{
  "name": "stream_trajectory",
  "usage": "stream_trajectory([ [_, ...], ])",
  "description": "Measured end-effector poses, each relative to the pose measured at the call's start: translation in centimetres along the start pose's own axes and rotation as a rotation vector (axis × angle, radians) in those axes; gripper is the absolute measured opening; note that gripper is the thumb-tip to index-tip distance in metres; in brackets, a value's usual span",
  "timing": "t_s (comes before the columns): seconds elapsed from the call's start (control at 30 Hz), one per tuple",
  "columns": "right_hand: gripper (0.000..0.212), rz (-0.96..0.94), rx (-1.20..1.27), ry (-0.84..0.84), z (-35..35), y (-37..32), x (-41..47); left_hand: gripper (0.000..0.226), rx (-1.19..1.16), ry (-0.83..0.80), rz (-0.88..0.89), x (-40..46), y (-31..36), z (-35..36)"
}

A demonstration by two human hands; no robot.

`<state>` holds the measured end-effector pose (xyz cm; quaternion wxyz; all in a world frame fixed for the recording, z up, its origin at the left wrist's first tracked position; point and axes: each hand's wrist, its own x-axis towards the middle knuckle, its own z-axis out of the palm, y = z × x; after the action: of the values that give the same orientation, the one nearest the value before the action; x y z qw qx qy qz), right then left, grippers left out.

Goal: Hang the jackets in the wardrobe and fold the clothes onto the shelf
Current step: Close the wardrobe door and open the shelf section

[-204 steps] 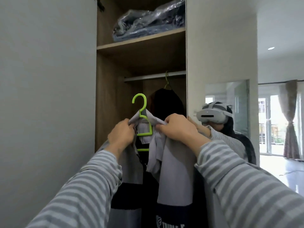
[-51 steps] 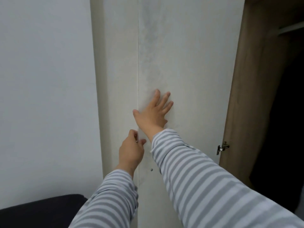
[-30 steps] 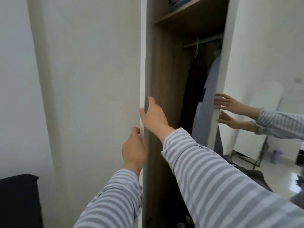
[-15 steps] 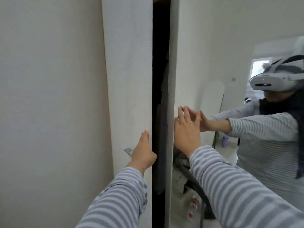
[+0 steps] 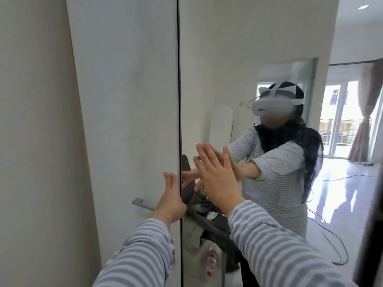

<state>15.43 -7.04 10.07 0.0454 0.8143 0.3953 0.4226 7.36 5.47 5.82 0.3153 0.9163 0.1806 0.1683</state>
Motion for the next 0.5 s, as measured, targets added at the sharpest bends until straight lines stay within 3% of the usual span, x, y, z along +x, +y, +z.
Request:
stream_trajectory([
  [0.27, 0.07, -0.011, 0.026, -0.081, -0.6, -0.1, 0.0, 0.099, 0.054, -0.069, -0.049, 2.0, -0.9, 0.6],
  [0.5, 0.054, 0.198, 0.029, -0.083, -1.1, 1.0, -9.1, 0.103, 0.077, 0.142, -0.158, 0.6, 0.3, 1.7],
])
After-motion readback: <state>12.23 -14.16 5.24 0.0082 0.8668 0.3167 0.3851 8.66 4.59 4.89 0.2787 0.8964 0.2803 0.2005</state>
